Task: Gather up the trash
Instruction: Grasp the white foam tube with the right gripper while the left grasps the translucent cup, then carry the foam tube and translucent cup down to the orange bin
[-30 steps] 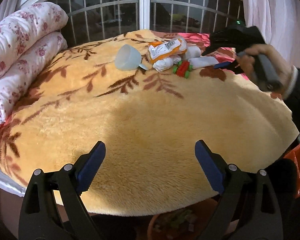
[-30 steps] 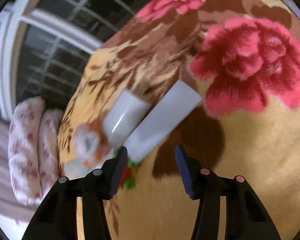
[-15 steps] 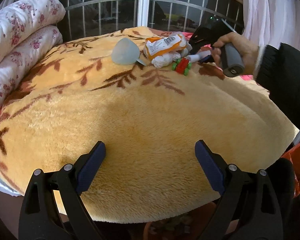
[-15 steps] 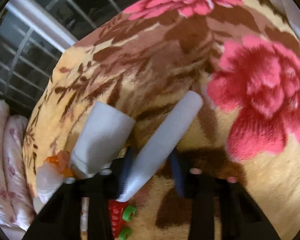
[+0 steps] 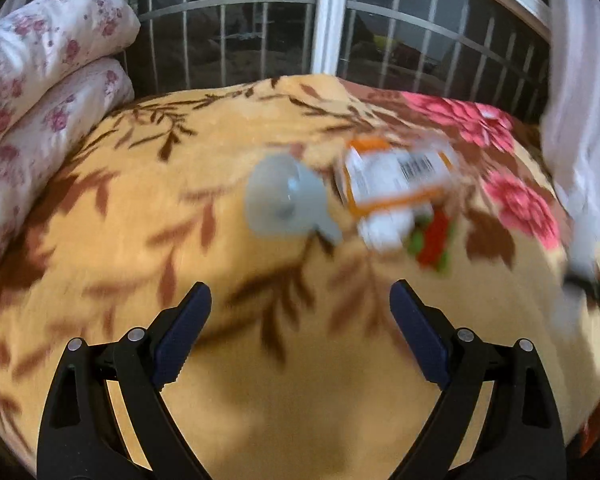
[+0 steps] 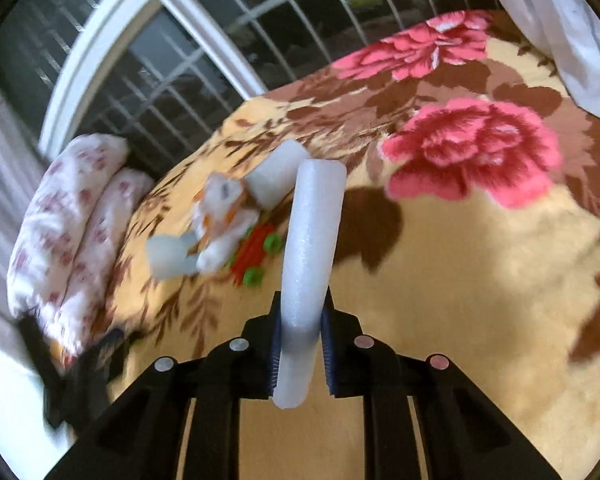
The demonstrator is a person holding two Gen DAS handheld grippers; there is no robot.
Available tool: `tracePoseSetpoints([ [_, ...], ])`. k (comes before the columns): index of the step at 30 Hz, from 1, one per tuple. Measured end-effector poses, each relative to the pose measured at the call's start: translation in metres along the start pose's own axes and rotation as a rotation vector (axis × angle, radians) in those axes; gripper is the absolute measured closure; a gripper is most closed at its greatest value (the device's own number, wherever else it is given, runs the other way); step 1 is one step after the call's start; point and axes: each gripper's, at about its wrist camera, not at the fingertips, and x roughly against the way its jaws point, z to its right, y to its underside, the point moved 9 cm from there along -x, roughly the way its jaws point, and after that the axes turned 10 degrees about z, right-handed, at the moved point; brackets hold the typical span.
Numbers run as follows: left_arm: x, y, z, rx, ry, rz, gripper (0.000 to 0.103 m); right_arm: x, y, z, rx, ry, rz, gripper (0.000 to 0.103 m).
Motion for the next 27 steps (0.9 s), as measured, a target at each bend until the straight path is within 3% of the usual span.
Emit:
tracePoseSetpoints([
  [6,-0.046,-0.025,0.005,0.045,0.016,-0.026,0.015,0.02,0.018,-0.004,0.048,-0.041,0.028,0.086],
  [8,-0.055,-0.028,0.009,0.04,0.018,-0.017,0.02,0.02,0.021,-0.005,0.073,-0.047,0.03,0.086],
  [9,-0.059,-0.029,0.011,0.029,0.021,-0.02,0.042,0.02,0.023,-0.005,0.083,-0.046,0.031,0.086],
  [10,-0.064,-0.027,0.014,0.018,0.033,-0.04,0.08,0.019,0.026,-0.005,0.088,-0.049,0.03,0.086],
  [12,-0.074,-0.021,0.017,0.065,0.095,-0.09,0.095,0.017,0.03,-0.004,0.087,-0.057,0.022,0.086],
  [17,-0.053,-0.02,0.02,0.042,0.084,-0.032,0.097,0.022,0.034,-0.005,0.097,-0.05,0.041,0.086],
  [27,0.044,-0.003,0.047,0.01,0.178,0.057,0.097,0.053,0.052,-0.031,0.159,-0.072,0.046,0.086],
])
